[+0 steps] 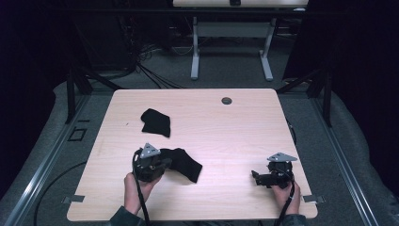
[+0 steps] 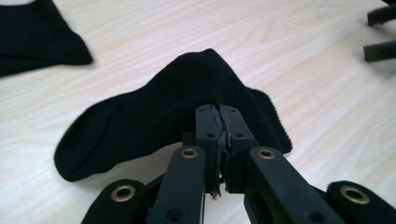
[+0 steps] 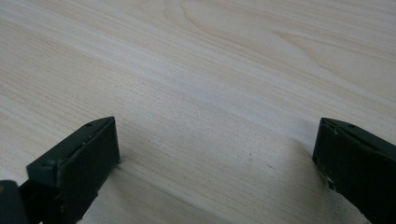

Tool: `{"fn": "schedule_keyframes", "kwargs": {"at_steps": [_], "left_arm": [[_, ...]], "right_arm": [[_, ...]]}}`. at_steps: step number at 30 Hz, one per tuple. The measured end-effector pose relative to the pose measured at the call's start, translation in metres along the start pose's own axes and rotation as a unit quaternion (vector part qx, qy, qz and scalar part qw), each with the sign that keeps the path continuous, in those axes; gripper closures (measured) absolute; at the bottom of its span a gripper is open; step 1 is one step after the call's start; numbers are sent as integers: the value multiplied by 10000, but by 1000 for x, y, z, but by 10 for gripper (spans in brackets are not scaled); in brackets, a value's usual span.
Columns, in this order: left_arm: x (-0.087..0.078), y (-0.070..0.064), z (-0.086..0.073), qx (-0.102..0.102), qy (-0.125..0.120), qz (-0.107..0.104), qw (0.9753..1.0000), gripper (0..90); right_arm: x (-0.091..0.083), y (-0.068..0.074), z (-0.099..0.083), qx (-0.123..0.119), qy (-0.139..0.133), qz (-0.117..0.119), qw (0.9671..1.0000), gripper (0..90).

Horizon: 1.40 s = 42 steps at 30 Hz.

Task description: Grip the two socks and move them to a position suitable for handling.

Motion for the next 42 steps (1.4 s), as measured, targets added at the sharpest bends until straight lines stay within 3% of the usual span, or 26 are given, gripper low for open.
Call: {"fn": "schedule_keyframes", "kwargs": {"at_steps": [3, 12, 15, 19, 20, 22, 24, 28, 32, 35, 38, 42], "left_arm": [[4, -8, -4, -48, 127, -49, 9999, 879], [14, -37, -16, -162, 161, -251, 9994, 877], [19, -48, -20, -278, 143, -373, 9988, 876], [30, -62, -23, -238, 192, -567, 9979, 863], [33, -65, -24, -217, 201, -627, 9976, 843], [34, -67, -24, -238, 241, -668, 9972, 634], [28, -63, -24, -280, 177, -544, 9980, 469], [8, -40, -22, -252, 7, -202, 9995, 325], [0, -8, -21, -317, -14, 195, 9993, 276], [1, 13, -17, -174, 0, 400, 9990, 263], [7, 23, -11, -88, 38, 406, 9991, 259], [22, 28, -6, -7, 213, 379, 9991, 267]], "right_arm": [[0, 0, 0, -1, 0, 1, 10000, 0], [0, 0, 0, -2, 15, 6, 10000, 0], [0, 0, 0, 7, 5, -4, 10000, 0], [0, 0, 0, 2, 11, 4, 10000, 0], [0, 0, 0, 3, 9, 6, 10000, 0], [0, 0, 0, -12, 24, 8, 10000, 1], [0, 0, 0, 2, 12, 5, 10000, 4], [-2, 0, -1, 75, -7, -55, 10000, 37], [-4, -1, 1, 94, 35, 0, 9999, 65], [-5, -4, 2, 212, 47, 100, 9997, 70], [-13, -1, 2, 453, 3, 285, 9986, 106], [-29, 18, 8, 472, 21, 502, 9976, 134]]}}
Point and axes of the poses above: each handheld gripper's, and its own axes: x roughly forward along the jaws, z roughly out of its top, y roughly to its left, the point moved 3 cm from there along x, roughly forward along the jaws, and after that the axes turned 2 degrees about -y, right-handed, at the moved point
